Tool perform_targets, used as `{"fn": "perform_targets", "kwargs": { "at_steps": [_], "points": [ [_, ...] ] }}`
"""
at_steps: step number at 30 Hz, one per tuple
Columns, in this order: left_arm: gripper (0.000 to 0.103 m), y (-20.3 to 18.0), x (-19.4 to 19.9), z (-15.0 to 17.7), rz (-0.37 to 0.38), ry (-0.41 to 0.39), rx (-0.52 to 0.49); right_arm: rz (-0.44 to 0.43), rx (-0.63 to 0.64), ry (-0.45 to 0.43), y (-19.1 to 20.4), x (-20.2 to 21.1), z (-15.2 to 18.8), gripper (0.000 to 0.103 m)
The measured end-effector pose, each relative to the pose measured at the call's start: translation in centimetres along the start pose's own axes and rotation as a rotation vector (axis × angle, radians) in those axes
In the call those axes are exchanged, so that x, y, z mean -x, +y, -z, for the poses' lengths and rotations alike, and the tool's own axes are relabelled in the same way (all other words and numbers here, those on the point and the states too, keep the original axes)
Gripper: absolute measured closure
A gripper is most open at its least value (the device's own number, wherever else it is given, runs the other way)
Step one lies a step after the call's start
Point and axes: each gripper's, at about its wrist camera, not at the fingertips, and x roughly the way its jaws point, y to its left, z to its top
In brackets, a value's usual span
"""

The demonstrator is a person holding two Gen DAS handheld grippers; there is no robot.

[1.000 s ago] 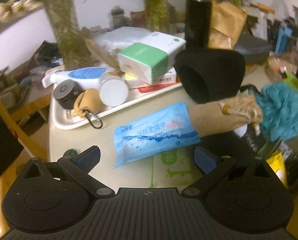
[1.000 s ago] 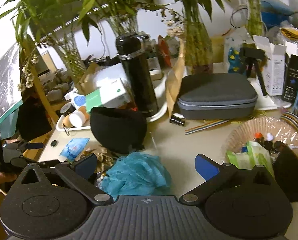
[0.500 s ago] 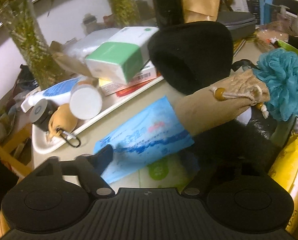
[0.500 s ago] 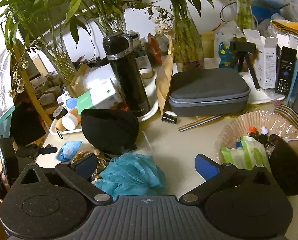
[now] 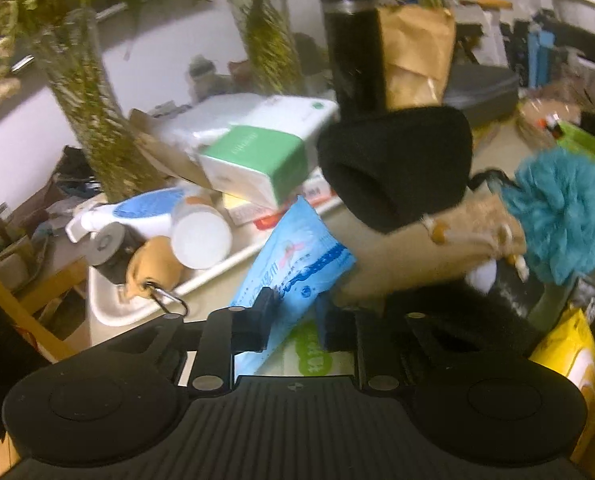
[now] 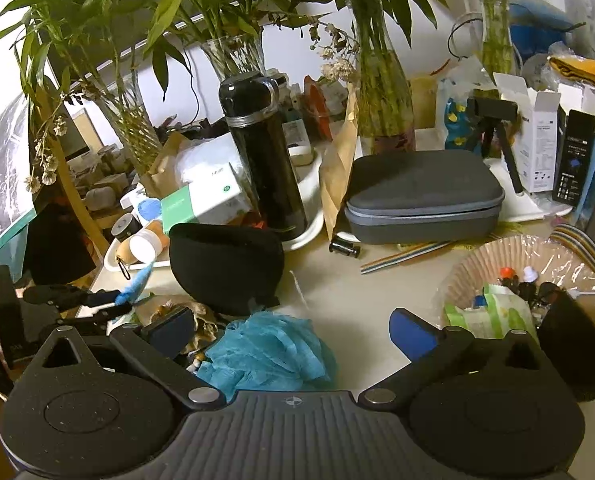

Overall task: Organize soft objects
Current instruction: 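Lower the left tool onto the blue wipes pack and close it, then grasp the blue mesh loofah with the right tool while the left holds the wipes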

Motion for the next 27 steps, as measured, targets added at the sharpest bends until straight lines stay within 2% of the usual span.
{"fn": "perform_targets", "kwargs": {
  "at_steps": [7,14,16,21,24,27],
  "points": [
    [0.091,2.3,2.5,-0.4,-0.008,-0.045,0.157,0.006,-0.012,-0.012,-0.2,0.2,0.0,0.0],
    [0.092,4.5,4.6,0.2,0.017,-0.049,0.33,0.008,-0.013,-0.018,-0.1,0.4,0.1,0.0],
    [0.091,4.6,4.5,0.6,-0.003,-0.02,0.338,0.008,-0.013,-0.017,0.0,0.5,0.1,0.0],
    [0.089,4.9,4.4,1.1,-0.034,-0.006,0.339,0.004,-0.011,-0.019,0.3,0.5,0.1,0.0],
    [0.086,4.8,3.1,1.4,-0.06,0.065,0.333,0.007,-0.006,-0.015,0.4,0.4,0.1,0.0],
    [0.086,4.6,1.9,1.8,-0.051,0.094,0.322,0.005,-0.003,-0.019,0.3,0.5,0.0,0.0]
  ]
}}
